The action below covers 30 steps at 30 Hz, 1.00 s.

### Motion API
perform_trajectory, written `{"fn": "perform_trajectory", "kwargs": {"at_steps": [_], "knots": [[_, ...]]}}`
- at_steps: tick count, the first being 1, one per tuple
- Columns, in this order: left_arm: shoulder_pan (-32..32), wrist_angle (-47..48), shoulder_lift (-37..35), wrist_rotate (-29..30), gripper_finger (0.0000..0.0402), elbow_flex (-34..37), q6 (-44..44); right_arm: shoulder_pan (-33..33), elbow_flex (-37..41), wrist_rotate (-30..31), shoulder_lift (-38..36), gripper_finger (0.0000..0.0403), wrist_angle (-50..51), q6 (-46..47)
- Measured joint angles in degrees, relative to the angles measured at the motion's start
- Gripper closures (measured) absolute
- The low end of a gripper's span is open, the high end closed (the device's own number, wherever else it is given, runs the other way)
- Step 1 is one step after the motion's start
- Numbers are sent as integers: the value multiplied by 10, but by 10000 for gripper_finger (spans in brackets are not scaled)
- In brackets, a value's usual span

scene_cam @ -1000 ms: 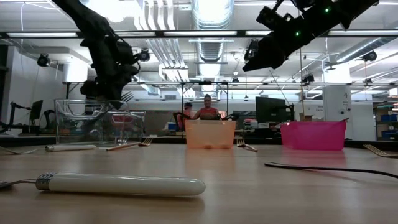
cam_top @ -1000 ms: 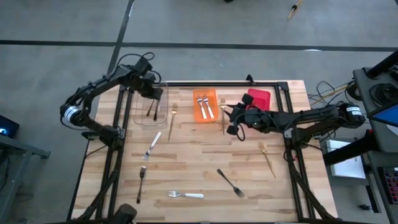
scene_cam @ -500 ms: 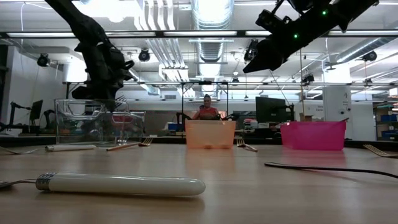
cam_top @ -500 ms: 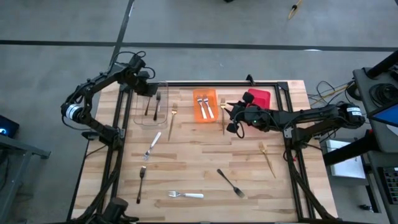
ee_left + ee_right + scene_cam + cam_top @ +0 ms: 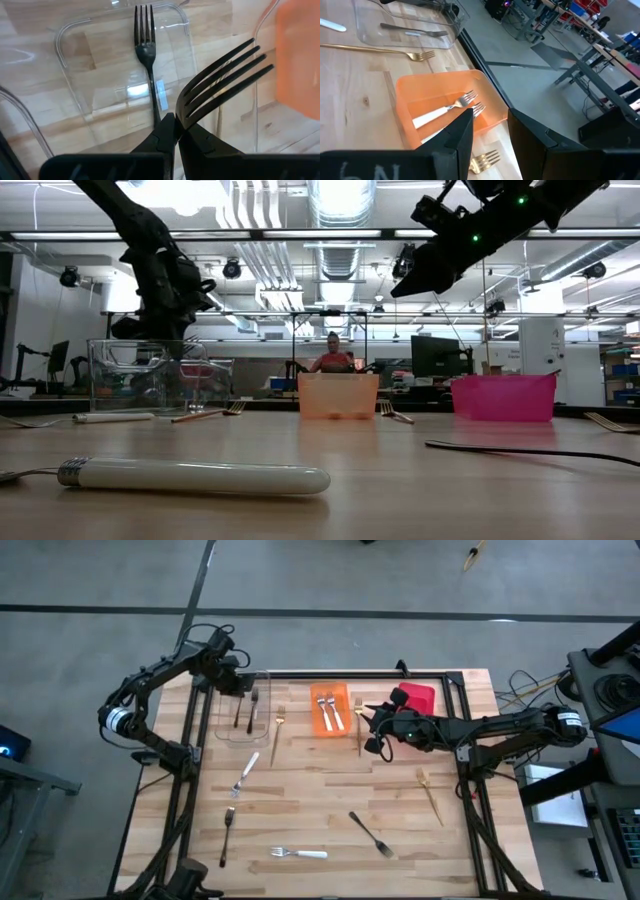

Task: Sort silverware by color (type)
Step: Put the right black fork into the transparent bin

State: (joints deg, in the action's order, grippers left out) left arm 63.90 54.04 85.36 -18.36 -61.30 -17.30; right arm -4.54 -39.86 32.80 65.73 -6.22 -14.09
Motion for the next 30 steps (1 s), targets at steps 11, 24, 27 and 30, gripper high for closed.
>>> {"fn": "perform_trajectory", "kwargs": {"at_steps": [11, 24, 27, 30], "knots": [[-1, -23, 0, 29, 402, 27, -22, -4, 0, 0, 0, 289, 0, 0], [-1, -54, 0, 29, 402, 73, -23, -8, 0, 1, 0, 289, 0, 0], [-1, -54, 0, 29, 402, 76, -23, -8, 0, 1, 0, 289, 0, 0], [-1, -56, 0, 29, 402, 78, -23, -8, 0, 1, 0, 289, 0, 0]]}}
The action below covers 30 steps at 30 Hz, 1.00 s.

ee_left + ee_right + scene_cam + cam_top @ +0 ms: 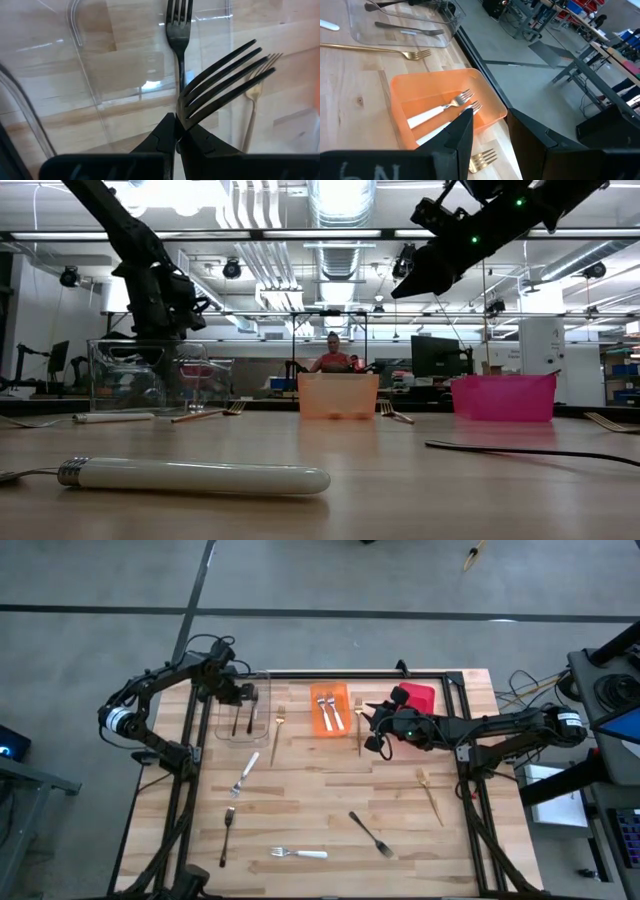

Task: Sort silverware by color (type)
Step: Put the right black fork into the transparent bin

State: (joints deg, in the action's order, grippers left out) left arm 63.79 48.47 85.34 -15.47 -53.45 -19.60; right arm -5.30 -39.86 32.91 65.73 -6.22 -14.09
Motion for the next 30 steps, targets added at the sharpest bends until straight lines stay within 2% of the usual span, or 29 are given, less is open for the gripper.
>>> {"fn": "perform_trajectory", "kwargs": {"at_steps": [30], "knots": [[0, -15, 0, -20, 402, 9, 23, 0, 0, 0, 0, 289, 0, -5]]}}
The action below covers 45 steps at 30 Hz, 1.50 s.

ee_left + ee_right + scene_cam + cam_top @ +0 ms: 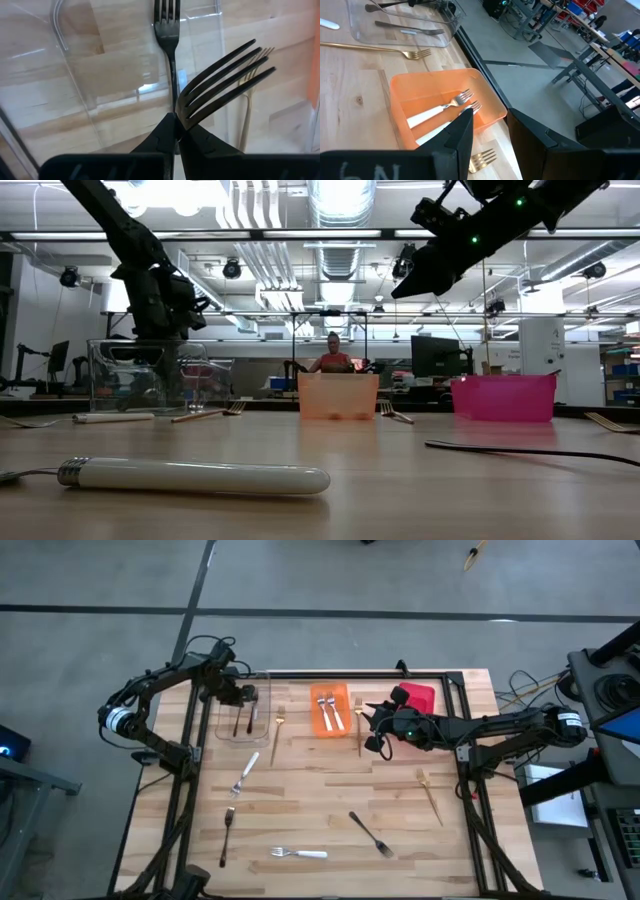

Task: Sort silverware by color (type)
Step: Put the right black fork into the transparent bin, then put the top center gold fork into the red bin

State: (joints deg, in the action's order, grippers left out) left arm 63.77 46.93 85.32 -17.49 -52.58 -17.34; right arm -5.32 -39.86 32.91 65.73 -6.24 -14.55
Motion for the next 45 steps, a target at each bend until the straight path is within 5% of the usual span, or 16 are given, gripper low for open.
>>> {"fn": "perform_trajectory", "kwargs": {"at_steps": [27, 45], "knots": [[0, -34, 0, 10, 401, 23, -10, 0, 0, 0, 0, 289, 0, 0], [0, -35, 0, 10, 353, 22, -7, 0, 0, 0, 0, 289, 0, -4]]}}
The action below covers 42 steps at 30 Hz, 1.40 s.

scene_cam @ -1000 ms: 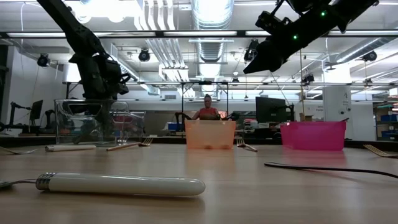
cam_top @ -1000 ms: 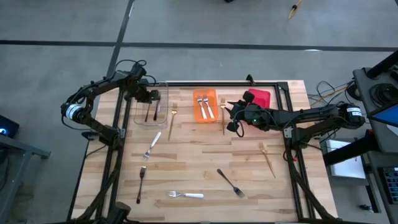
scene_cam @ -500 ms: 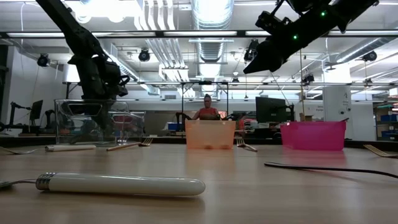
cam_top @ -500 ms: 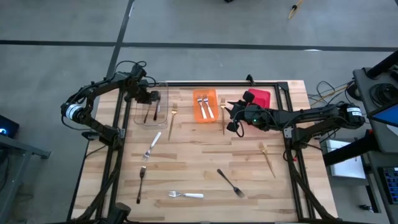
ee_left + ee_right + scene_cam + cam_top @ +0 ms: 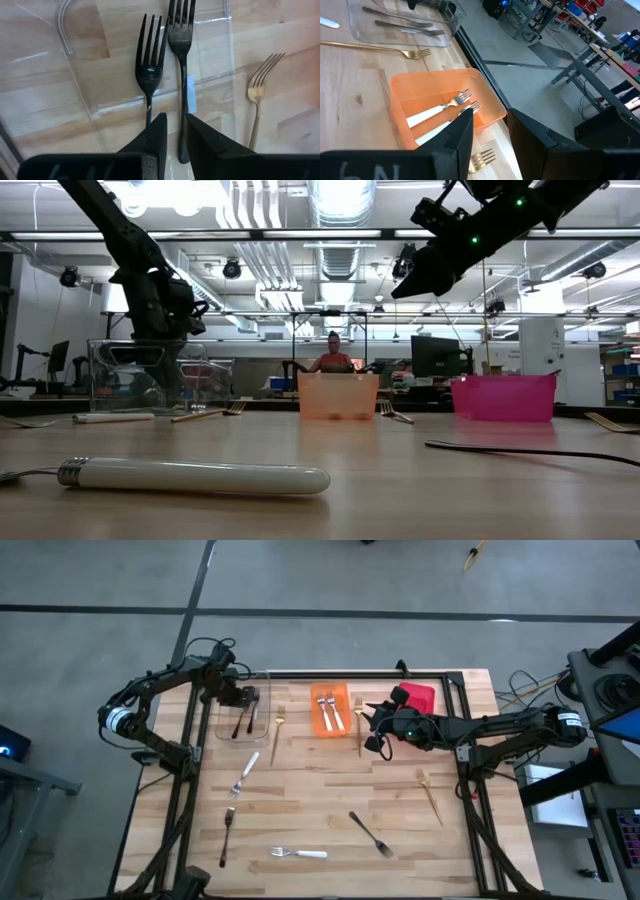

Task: Sort silverware by color (type)
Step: Put the top center gold fork into the red bin

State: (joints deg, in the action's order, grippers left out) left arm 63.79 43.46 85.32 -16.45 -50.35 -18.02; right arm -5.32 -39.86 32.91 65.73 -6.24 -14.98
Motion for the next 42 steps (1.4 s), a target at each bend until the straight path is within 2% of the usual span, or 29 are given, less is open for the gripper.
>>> {"fn": "perform_trajectory", "kwargs": {"at_steps": [8, 15, 19, 25, 29, 36, 42], "knots": [[-5, 4, -33, -3, 353, 0, 36, 0, 0, 0, 0, 289, 1, 4], [-52, -25, -121, 45, 353, 5, 38, 0, 0, -1, 0, 289, 4, 36], [-115, -99, -179, 51, 353, 30, 5, 0, 0, -2, 0, 289, 30, 76], [-240, -229, -256, 93, 353, 74, -40, 1, -5, -8, 0, 289, 93, 158], [-326, -295, -287, 139, 353, 86, -42, 1, -13, -64, 0, 289, 107, 224], [-448, -393, -295, 226, 353, 89, -1, 4, -41, -195, 0, 289, 110, 326], [-524, -467, -270, 304, 353, 89, 61, 25, -71, -210, 0, 289, 141, 375]]}}
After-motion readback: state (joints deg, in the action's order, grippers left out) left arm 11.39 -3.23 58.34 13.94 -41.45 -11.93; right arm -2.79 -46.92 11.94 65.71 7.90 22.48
